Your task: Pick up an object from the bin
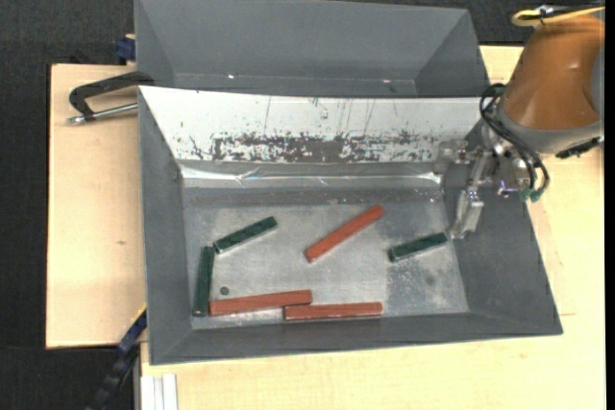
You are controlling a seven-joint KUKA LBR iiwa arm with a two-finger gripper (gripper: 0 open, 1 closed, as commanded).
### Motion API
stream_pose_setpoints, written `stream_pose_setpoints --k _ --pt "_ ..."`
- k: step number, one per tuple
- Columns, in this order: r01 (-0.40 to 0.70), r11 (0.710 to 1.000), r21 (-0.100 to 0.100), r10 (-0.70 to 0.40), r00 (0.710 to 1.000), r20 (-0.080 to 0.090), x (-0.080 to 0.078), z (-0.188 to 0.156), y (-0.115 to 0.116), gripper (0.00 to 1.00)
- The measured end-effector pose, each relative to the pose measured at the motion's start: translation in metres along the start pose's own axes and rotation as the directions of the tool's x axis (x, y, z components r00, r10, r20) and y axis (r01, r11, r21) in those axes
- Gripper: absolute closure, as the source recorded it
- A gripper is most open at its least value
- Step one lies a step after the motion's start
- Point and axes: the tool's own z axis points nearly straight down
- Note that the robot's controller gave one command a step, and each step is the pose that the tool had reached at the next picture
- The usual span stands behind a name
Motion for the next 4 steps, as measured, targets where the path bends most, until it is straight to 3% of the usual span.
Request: stream_pose_setpoints --k 1,2,3,4 --pt "0.0 1.0 0.0 0.0 1.0 0.0 0.0 0.0 0.0 0.0" --pt "-0.056 0.998 0.0 0.056 0.998 0.0 0.088 0.057 0.02 1.0" --pt "-0.056 0.998 0.0 0.056 0.998 0.0 0.088 0.057 0.02 0.0" --pt "-0.055 0.998 0.0 0.055 0.998 0.0 0.088 0.057 0.02 0.0"
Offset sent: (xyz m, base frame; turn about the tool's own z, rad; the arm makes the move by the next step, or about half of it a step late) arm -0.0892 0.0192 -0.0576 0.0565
